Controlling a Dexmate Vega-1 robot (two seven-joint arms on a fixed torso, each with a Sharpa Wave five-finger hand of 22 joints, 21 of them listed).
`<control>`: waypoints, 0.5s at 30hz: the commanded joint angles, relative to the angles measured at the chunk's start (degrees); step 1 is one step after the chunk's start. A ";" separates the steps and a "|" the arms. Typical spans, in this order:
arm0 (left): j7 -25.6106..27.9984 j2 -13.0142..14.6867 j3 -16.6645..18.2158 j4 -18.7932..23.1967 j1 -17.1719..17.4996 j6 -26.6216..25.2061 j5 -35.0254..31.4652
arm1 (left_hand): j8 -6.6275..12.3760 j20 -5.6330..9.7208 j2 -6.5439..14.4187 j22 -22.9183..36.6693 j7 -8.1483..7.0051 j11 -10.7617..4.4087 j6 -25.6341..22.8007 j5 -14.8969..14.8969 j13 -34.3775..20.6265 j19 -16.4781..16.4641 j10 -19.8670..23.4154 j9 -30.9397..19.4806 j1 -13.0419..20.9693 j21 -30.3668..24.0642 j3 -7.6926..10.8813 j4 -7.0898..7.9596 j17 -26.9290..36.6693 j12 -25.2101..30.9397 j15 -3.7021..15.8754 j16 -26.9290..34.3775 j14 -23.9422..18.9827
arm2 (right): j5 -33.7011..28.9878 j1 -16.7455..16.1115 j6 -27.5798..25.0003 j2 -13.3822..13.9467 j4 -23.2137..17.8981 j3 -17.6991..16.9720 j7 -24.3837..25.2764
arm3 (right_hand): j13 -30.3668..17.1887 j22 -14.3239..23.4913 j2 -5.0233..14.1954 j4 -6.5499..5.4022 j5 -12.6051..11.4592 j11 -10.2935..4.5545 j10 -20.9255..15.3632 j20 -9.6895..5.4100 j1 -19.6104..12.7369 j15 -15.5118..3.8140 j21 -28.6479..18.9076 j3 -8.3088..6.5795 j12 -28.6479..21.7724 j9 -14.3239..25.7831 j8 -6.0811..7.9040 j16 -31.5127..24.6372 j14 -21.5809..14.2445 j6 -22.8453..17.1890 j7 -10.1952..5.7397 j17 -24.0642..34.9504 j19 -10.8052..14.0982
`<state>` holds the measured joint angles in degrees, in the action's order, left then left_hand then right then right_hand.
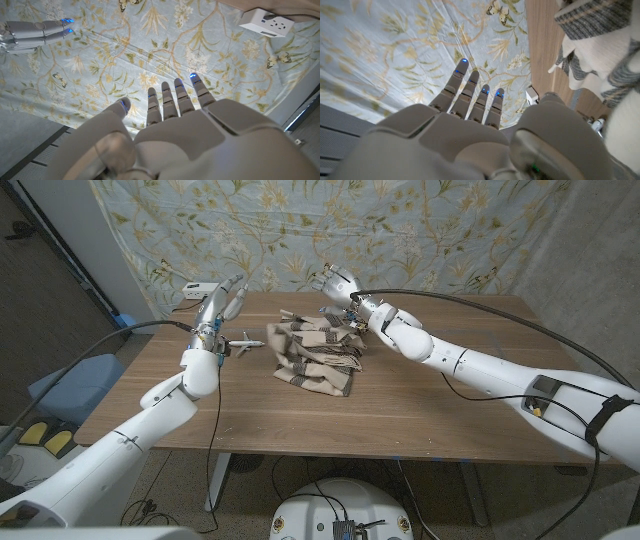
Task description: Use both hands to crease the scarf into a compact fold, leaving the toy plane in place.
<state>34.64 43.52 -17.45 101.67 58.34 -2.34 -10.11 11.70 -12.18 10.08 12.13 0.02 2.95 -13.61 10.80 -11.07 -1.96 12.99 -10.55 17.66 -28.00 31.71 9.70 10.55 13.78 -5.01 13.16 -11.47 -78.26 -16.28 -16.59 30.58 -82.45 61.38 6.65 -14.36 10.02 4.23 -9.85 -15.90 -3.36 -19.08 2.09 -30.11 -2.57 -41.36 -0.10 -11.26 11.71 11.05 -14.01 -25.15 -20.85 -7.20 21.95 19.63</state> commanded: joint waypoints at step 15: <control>-2.48 -0.82 2.07 0.20 2.76 2.36 5.54 | -0.18 -0.10 -0.13 0.26 0.27 0.22 -0.67 -0.04 -0.12 -0.02 0.42 -0.07 -1.33 -0.19 0.52 -0.25 0.24 -0.05 -0.20 -0.42 -0.43 | 24.97 -10.01 -4.12 6.23 -11.97 -10.64 -15.18 | 0.74 0.25 3.69 10.70 0.03 0.91 -3.14 1.36 -10.01 -3.32 3.72 -4.74 -0.97 -0.32 1.64 -0.13 1.41 -6.02 1.93 -1.51 -0.81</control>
<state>34.13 42.63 -15.66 101.89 60.58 -0.99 -6.58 11.70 -12.18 10.04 12.12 0.23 2.95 -13.81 10.80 -11.07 -1.95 12.98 -10.54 16.66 -28.00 31.94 9.47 10.54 13.78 -5.01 12.92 -11.47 -58.79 -23.99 -17.75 33.79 -90.03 52.07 1.04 -13.57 10.01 7.31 -1.41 -15.92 -2.36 -21.71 3.24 -36.80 -2.59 -38.29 -3.19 -11.92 11.18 12.56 -14.42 -24.48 -26.32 -5.12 20.67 19.58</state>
